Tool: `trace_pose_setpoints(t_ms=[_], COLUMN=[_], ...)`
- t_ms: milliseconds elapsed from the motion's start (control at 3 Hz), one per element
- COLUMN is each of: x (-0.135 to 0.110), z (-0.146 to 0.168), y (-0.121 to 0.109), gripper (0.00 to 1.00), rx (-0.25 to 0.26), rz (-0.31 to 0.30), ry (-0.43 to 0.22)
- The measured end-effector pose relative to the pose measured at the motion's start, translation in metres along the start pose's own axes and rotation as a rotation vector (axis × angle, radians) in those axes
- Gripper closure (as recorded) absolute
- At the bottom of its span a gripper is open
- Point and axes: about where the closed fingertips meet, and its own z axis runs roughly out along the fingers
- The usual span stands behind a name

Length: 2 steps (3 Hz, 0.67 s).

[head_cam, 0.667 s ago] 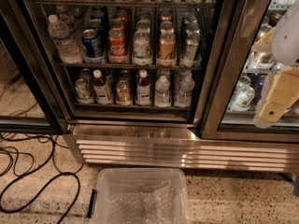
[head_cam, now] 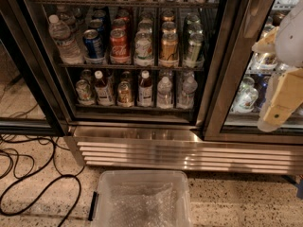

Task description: Pick orange can from top shelf of fridge

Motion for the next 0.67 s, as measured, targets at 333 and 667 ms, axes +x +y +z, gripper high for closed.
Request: trace_pose_setpoints(t_ms=[333, 667], x=[0.000, -0.016], z=[0.000, 0.010], y=[0.000, -0.002], gripper=[0.00, 0.00], rx=[0.001, 0.003], rz=[-0.001, 0.026], ry=[-0.001, -0.079])
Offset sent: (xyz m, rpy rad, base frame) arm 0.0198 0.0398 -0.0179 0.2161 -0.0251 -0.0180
